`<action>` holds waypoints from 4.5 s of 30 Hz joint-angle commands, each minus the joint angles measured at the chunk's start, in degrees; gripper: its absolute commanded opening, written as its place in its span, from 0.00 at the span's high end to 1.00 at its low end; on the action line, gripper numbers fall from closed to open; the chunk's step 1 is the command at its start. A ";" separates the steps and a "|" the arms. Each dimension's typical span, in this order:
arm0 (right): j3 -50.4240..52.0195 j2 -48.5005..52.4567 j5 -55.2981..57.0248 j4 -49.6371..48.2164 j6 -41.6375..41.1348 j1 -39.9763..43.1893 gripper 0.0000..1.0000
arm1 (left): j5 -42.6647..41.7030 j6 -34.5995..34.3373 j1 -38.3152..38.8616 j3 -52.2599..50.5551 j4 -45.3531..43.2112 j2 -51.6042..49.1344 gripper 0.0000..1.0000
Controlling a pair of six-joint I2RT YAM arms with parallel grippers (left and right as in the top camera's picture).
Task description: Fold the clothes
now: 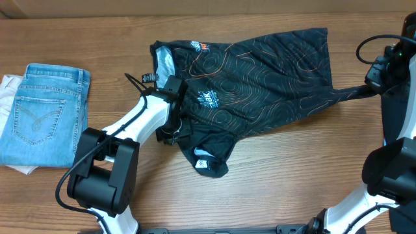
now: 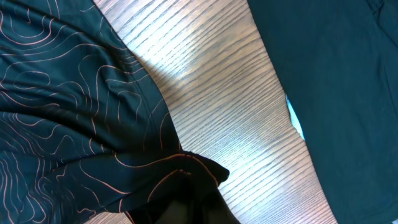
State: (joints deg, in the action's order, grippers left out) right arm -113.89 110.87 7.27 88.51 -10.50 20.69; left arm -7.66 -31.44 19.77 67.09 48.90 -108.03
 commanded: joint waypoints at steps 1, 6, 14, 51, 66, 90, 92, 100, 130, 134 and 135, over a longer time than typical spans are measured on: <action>0.04 -0.48 -0.04 0.00 -0.20 0.28 0.96 | 1.60 -0.31 0.28 -1.03 -0.46 -0.46 0.67; 0.04 -0.50 -0.04 0.00 -0.22 0.28 0.96 | 1.81 -0.31 0.28 -2.16 -0.94 -0.46 0.70; 0.04 -0.50 -0.17 -0.02 -0.20 0.28 0.96 | 0.59 0.39 0.50 -2.14 -1.07 -0.46 0.94; -29.59 -25.68 -11.47 -1.75 1.99 0.28 0.96 | -8.50 19.63 -42.27 70.73 24.13 35.74 0.96; -30.08 -8.66 -13.81 -3.19 2.95 -1.53 0.96 | -18.93 23.34 -40.19 70.64 20.31 13.44 0.96; -35.17 -2.29 -2.19 -10.93 -1.64 -9.33 0.96 | -18.69 29.33 -33.03 88.78 19.43 1.88 0.96; -34.10 -1.25 -2.19 -5.77 -1.27 -9.33 0.96 | -17.03 33.07 -31.50 87.52 27.30 0.98 0.96; -22.45 1.44 -2.19 5.40 -1.01 -8.46 0.96 | -10.58 38.23 -28.74 75.25 45.18 -3.15 0.96; 28.68 -23.23 -7.17 -0.57 -1.79 -0.68 0.96 | -6.86 33.40 -28.81 9.25 38.47 36.46 0.96; 31.23 -24.20 -7.19 -4.46 -1.70 -0.70 0.96 | -5.57 32.26 -28.81 4.46 34.34 41.16 0.96; 31.28 -24.06 -7.19 -5.84 -1.70 -0.70 0.96 | -5.09 31.89 -28.81 3.28 32.68 41.57 0.96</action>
State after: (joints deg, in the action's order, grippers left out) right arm -83.37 87.48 0.16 84.90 -11.97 19.84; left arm -14.72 2.68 -8.86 73.23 83.88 -68.07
